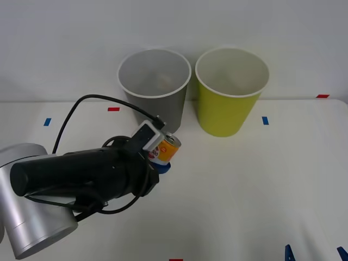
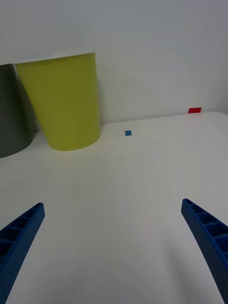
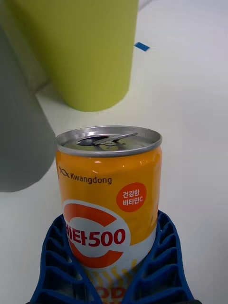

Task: Put cans in the gray bin and PET bottles in the light green bin.

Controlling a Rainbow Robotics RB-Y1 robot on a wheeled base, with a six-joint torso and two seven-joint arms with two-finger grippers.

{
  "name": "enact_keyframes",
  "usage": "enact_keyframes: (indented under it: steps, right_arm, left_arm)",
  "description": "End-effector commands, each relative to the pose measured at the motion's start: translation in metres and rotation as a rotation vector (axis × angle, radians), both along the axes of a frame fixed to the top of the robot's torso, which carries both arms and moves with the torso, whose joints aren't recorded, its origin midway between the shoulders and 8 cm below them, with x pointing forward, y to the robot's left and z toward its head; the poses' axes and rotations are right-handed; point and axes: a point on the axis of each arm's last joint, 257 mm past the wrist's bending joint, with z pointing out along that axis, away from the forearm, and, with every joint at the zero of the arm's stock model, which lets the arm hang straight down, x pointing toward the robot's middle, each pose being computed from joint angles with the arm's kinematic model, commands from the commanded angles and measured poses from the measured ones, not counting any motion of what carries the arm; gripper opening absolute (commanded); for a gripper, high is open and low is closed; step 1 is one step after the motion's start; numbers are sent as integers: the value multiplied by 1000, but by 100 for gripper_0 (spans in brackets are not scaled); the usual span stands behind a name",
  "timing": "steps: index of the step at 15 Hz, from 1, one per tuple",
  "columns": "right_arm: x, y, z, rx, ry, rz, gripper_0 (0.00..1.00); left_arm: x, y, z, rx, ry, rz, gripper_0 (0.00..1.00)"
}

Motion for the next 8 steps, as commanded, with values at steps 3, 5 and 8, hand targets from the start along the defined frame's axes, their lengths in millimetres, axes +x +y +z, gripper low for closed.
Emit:
enact_keyframes:
  steps: [3,5,8]
  right_arm:
    - [0,0,0,0,0,0,100]
    - [0,0,0,0,0,0,100]
    - [0,0,0,0,0,0,100]
  left_arm:
    - [6,20,55,-128,-124,67,0]
    - [19,36,76,-169,-180,110,0]
    - [33,56,109,-194,-257,160,0]
